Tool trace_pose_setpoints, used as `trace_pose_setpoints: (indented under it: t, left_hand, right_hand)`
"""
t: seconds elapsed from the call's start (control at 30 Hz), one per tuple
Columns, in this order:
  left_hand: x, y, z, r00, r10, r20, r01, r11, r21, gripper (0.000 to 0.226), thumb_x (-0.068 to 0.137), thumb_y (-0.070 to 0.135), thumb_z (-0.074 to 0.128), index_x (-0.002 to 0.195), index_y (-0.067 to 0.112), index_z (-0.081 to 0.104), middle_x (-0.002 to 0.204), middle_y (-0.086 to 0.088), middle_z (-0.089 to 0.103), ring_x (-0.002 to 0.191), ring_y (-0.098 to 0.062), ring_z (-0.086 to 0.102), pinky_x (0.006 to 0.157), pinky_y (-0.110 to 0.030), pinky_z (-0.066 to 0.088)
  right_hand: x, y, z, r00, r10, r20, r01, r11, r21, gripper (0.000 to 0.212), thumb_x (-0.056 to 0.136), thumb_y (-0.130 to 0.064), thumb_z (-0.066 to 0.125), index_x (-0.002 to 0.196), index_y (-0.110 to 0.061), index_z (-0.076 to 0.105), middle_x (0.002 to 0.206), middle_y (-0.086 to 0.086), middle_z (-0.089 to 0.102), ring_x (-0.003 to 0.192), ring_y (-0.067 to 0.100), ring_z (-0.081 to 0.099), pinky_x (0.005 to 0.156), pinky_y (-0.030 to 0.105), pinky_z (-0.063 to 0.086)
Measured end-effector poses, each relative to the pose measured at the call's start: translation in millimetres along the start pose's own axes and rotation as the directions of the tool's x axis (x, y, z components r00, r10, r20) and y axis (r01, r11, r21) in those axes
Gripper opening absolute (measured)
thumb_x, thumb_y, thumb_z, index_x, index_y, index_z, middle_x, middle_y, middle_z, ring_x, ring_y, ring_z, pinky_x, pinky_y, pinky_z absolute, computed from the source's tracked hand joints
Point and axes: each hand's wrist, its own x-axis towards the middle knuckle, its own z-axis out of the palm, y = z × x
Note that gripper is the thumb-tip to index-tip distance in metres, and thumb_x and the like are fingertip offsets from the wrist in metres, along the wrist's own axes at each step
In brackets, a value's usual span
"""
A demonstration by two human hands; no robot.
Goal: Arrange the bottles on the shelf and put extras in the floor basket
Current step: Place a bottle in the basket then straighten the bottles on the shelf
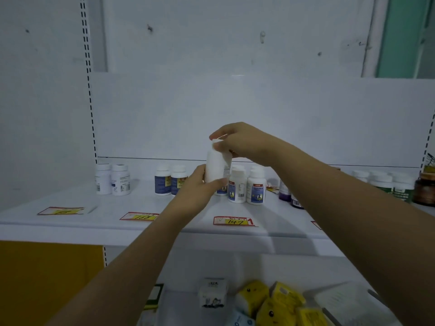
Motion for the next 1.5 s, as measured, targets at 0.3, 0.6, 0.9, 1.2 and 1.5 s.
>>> trace_pose_setpoints:
  t: [0.3, 0.6, 0.9, 1.2, 1.5]
  left_hand:
    - [-3.5, -7.5, 18.3, 0.965, 0.05, -0.259, -0.01, 0.988, 0.154, 0.058, 0.073, 0.039, 0.078, 0.106, 0.02, 0.034, 0.104, 0.001, 0.049, 0.091, -0.015, 0.051, 0.068, -0.024, 0.041]
    - [-8.0, -11.0, 17.5, 0.999, 0.029, -0.03, -0.026, 0.996, 0.086, 0.051, 0.088, 0.037, 0.062, 0.131, 0.02, 0.042, 0.111, 0.009, 0.051, 0.095, -0.008, 0.049, 0.079, -0.023, 0.038]
    - [-11.7, -6.9, 19.9, 0.963, 0.084, -0.258, -0.029, 0.978, 0.208, 0.052, 0.075, 0.037, 0.077, 0.102, 0.019, 0.036, 0.105, 0.0, 0.056, 0.093, -0.014, 0.056, 0.074, -0.026, 0.049]
    - [-14.9, -9.0, 15.6, 1.0, -0.004, -0.006, 0.003, 0.999, -0.05, 0.056, 0.087, 0.029, 0.064, 0.136, 0.021, 0.038, 0.135, 0.002, 0.052, 0.11, -0.012, 0.052, 0.098, -0.034, 0.042]
    - [-13.4, -4.9, 19.2, 0.99, 0.035, -0.137, -0.036, 0.999, -0.006, 0.051, 0.077, 0.024, 0.076, 0.112, 0.019, 0.038, 0.103, 0.006, 0.053, 0.083, -0.005, 0.054, 0.066, -0.013, 0.041]
  right_hand:
    - [-2.1, 22.4, 26.5, 0.979, 0.091, -0.185, -0.086, 0.996, 0.031, 0.046, 0.085, -0.041, 0.066, 0.113, -0.006, 0.053, 0.108, 0.009, 0.057, 0.103, 0.027, 0.06, 0.088, 0.043, 0.055]
    - [-8.7, 36.9, 19.3, 0.996, 0.021, -0.084, -0.008, 0.987, 0.159, 0.04, 0.094, -0.031, 0.056, 0.132, -0.02, 0.048, 0.129, 0.004, 0.051, 0.113, 0.022, 0.055, 0.1, 0.043, 0.047]
    - [-4.0, 33.2, 20.1, 0.981, 0.027, -0.194, -0.004, 0.993, 0.119, 0.054, 0.078, -0.047, 0.072, 0.117, -0.014, 0.056, 0.11, 0.0, 0.06, 0.101, 0.019, 0.062, 0.09, 0.04, 0.054]
    - [-12.1, 33.9, 15.5, 0.998, 0.023, -0.066, -0.005, 0.966, 0.258, 0.036, 0.097, -0.025, 0.053, 0.13, -0.012, 0.052, 0.12, 0.001, 0.057, 0.099, 0.011, 0.058, 0.078, 0.024, 0.053]
    - [-8.3, 35.8, 20.4, 0.984, 0.024, -0.174, 0.013, 0.978, 0.208, 0.043, 0.086, -0.038, 0.066, 0.118, -0.009, 0.06, 0.117, 0.005, 0.064, 0.105, 0.02, 0.062, 0.096, 0.04, 0.051]
